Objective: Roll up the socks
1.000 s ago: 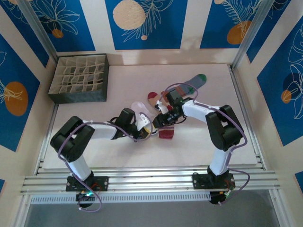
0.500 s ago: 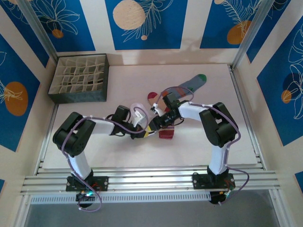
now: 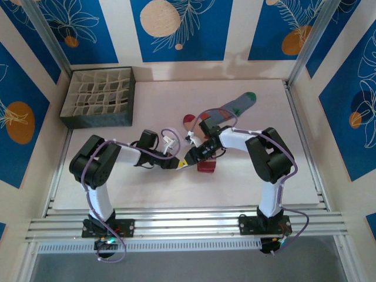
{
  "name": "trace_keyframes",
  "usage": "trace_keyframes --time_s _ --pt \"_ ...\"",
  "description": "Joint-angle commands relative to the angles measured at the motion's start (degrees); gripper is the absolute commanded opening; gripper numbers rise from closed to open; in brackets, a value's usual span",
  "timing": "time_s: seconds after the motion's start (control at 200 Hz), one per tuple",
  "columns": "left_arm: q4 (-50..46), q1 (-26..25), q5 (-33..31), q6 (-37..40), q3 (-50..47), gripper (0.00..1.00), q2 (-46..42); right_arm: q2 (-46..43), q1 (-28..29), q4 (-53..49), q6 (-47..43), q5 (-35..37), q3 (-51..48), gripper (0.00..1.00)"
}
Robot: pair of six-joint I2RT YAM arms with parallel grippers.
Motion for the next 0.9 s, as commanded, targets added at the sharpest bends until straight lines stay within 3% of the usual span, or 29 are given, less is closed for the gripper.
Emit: trace_keyframes --time_s 0.0,0.065,0.115,0.325,0.595,0.75,0.895 --pt "-0.9 1.2 -3.6 -0.7 -0.5 0.00 1.3 1.0 0.9 -2.9 0.5 3.8 0.3 0.19" --pt "-0.6 1.2 -4.7 0.2 -1.2 0.00 0.3 1.7 0.9 -4.4 1.0 4.2 1.4 0.13" --pt "-0.5 1.2 -6.0 1.4 -1.7 0.06 -0.8 2.1 0.9 -5.9 1.4 4.7 2.3 0.09" --pt "2.9 1.0 -9.3 6.3 -4.8 0.24 -6.3 5.1 0.9 -12.5 2.3 6.5 6.8 0.04" --pt "11.5 0.5 -11.8 14.1 -11.1 0.28 -15.5 7.0 0.9 -16.9 2.8 6.5 10.3 0.03" --pt "14.5 -3.8 -18.5 24.0 -15.2 0.30 -20.9 8.3 1.0 -20.1 1.5 5.9 12.8 0.03" --pt "14.6 -10.8 -29.2 34.0 -16.2 0.36 -21.6 9.7 0.9 -23.6 0.0 5.7 15.2 0.02"
